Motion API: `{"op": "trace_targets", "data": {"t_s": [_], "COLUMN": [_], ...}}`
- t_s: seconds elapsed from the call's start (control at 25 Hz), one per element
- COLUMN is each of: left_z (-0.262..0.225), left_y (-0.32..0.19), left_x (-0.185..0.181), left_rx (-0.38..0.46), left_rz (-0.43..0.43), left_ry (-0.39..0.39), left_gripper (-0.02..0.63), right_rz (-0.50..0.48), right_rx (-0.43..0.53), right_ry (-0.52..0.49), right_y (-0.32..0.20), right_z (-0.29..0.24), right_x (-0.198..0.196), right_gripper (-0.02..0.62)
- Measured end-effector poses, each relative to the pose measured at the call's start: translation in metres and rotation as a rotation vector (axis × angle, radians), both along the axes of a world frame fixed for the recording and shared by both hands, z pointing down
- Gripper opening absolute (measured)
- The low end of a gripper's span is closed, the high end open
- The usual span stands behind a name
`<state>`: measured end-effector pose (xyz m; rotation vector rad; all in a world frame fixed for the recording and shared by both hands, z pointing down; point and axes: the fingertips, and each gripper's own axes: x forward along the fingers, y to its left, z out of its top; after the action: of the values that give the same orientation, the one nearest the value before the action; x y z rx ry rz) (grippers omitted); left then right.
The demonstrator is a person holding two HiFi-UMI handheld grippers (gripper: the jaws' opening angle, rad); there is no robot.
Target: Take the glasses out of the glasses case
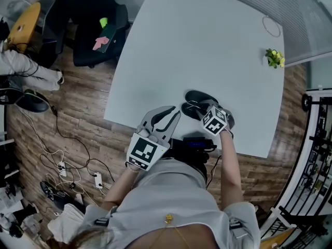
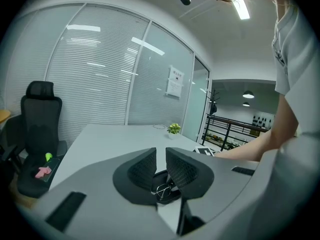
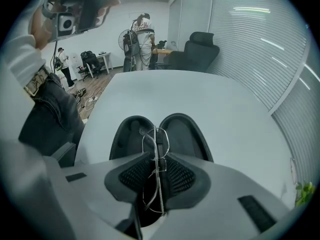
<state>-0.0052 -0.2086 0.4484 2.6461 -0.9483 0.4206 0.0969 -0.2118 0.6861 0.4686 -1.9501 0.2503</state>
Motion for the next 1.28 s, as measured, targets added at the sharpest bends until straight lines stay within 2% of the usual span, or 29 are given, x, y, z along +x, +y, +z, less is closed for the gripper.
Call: {"op": "trace_targets", "data": {"t_s": [0.36,1.28], "left_z": [0.003,0.001], "left_y": [0.008,0.022], "left_x": [0.005,0.028], "left_rx": [-0.002,0.016], "left_rz": [0.021,0.078], "left_ry": [-0.006,-0.015], "left_gripper": [0.066,0.066], "right_rz": [0.016,0.034], "right_rx": [0.052,0.222], "right_ry": [0.012,-0.03], "right_y": [-0.002,-0.004], "right_z": [-0.021,-0.133], "right_x": [0.007,0.007], "right_gripper": [0.104,0.104]}}
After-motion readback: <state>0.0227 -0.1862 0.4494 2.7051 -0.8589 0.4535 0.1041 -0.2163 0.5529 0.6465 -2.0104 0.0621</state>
